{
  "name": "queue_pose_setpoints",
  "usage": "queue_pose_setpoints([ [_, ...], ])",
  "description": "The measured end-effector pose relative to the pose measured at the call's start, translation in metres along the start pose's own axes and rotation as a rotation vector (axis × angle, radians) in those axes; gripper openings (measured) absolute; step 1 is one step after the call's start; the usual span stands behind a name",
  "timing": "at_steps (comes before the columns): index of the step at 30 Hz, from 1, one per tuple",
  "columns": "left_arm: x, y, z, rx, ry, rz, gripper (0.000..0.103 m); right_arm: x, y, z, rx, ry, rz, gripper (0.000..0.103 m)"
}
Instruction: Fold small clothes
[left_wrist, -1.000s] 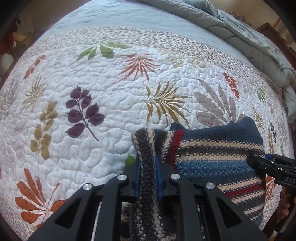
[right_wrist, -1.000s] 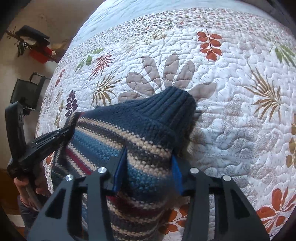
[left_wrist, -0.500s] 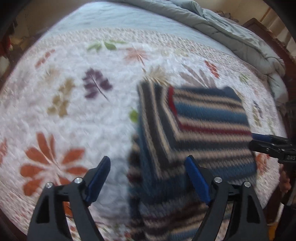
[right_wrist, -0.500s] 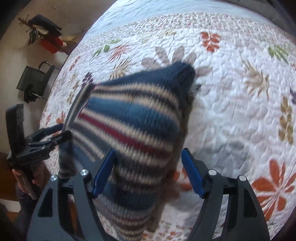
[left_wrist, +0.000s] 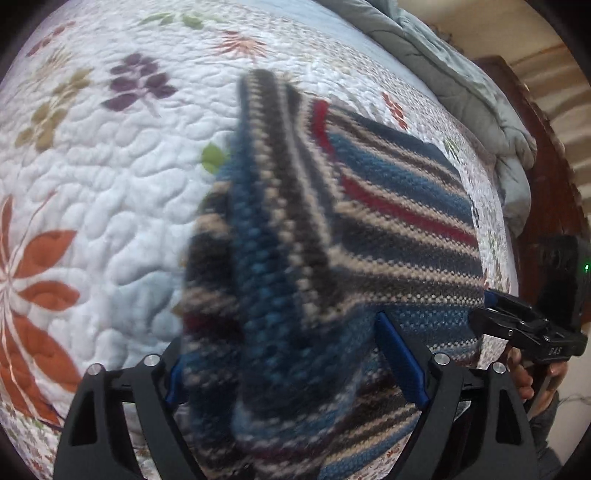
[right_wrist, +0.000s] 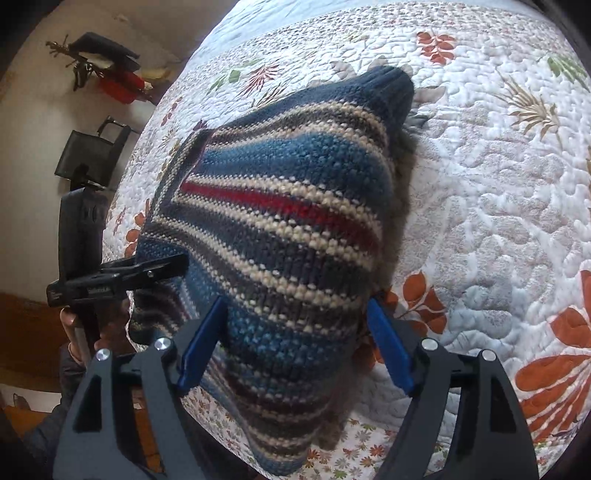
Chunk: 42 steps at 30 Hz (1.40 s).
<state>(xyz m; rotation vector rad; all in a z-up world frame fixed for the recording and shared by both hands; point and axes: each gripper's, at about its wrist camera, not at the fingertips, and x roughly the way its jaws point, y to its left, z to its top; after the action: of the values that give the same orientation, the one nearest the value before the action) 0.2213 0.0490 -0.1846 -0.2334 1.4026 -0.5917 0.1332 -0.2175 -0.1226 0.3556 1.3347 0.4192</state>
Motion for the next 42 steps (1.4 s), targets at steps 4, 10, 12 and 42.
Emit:
queue_pose_setpoints([
  [4,0.004,-0.01,0.002,0.027,0.012,0.036,0.086,0.013,-0.004,0.001,0.008,0.021,0.027,0.081],
  [10,0.001,-0.018,0.006,0.018,0.004,0.068,0.067,0.021,-0.009,-0.001,0.01,0.004,0.06,0.069],
  [12,-0.003,-0.022,0.005,0.023,-0.015,0.091,0.061,0.016,-0.005,-0.004,-0.01,-0.02,0.047,0.059],
  [42,0.008,-0.219,0.005,0.322,-0.185,0.102,0.04,-0.127,-0.067,-0.035,-0.057,-0.23,-0.123,0.045],
])
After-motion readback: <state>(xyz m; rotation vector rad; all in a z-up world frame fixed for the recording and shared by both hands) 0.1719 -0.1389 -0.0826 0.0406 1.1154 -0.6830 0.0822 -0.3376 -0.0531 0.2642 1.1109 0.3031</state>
